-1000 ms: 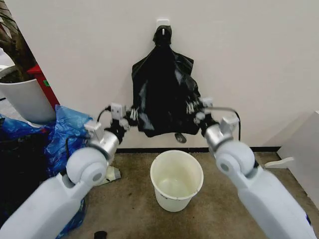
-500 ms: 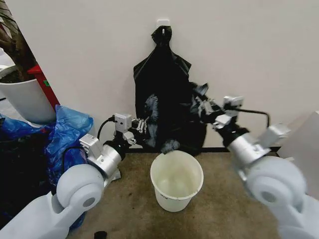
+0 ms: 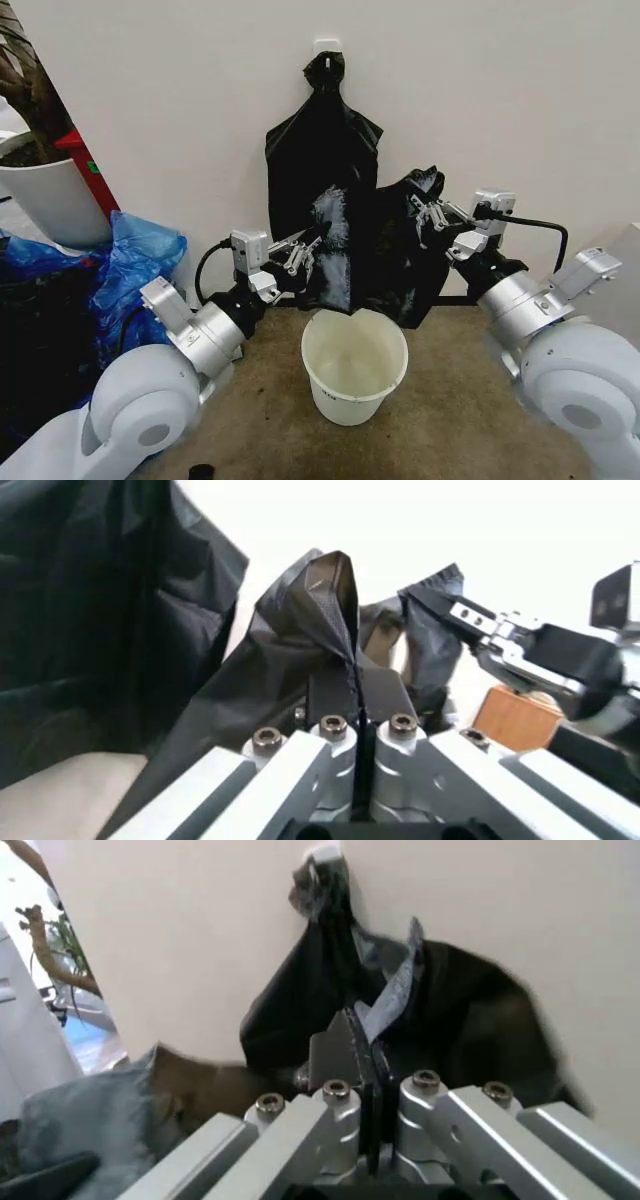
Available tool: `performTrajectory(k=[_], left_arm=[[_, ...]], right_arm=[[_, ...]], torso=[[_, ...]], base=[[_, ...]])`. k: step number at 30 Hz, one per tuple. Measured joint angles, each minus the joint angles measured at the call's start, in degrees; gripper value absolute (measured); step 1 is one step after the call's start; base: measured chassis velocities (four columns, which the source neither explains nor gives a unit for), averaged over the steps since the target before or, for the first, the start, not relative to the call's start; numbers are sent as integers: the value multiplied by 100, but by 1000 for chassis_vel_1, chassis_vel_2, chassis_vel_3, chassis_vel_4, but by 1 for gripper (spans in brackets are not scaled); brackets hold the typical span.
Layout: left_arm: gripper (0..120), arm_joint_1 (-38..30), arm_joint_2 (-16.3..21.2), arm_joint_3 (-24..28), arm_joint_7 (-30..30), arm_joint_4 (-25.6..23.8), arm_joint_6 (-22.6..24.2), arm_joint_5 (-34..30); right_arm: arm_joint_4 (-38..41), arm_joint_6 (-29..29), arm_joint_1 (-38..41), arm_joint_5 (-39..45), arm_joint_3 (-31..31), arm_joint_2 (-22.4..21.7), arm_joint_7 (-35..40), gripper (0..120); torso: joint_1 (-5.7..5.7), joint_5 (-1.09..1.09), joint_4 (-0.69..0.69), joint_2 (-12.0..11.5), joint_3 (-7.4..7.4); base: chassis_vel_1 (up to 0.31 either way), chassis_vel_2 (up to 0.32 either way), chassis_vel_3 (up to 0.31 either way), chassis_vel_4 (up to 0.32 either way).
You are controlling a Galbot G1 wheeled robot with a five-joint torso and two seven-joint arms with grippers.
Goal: Place the garbage bag over the trash bin.
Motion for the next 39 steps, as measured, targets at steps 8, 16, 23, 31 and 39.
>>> performTrajectory(k=[8, 16, 23, 31, 39], left_arm=[[0, -653, 272, 53, 293, -3, -147, -870], [0, -640, 271, 33, 513, -62, -282, -1213], [0, -32, -24, 43, 776, 192, -344, -822], [0, 705, -408, 144, 1075, 951, -525, -225], [0, 979, -761, 261, 1311, 1829, -694, 306]], right_arm=[[-14, 25, 206, 759, 819, -378, -18, 0], [-24, 22, 143, 1265, 1144, -475, -169, 0], [-30, -225, -185, 1334, 715, -65, -177, 0], [-34, -372, -733, 1105, 504, 355, -380, 0], [-287, -321, -1499, 464, 403, 713, -1025, 0]], torso=[[0, 0, -3, 0, 0], [0, -1, -1, 0, 0], [0, -1, -1, 0, 0], [0, -2, 0, 0, 0], [0, -1, -1, 0, 0]], base=[[0, 0, 0, 0], [0, 0, 0, 0], [0, 0, 0, 0], [0, 0, 0, 0], [0, 0, 0, 0]])
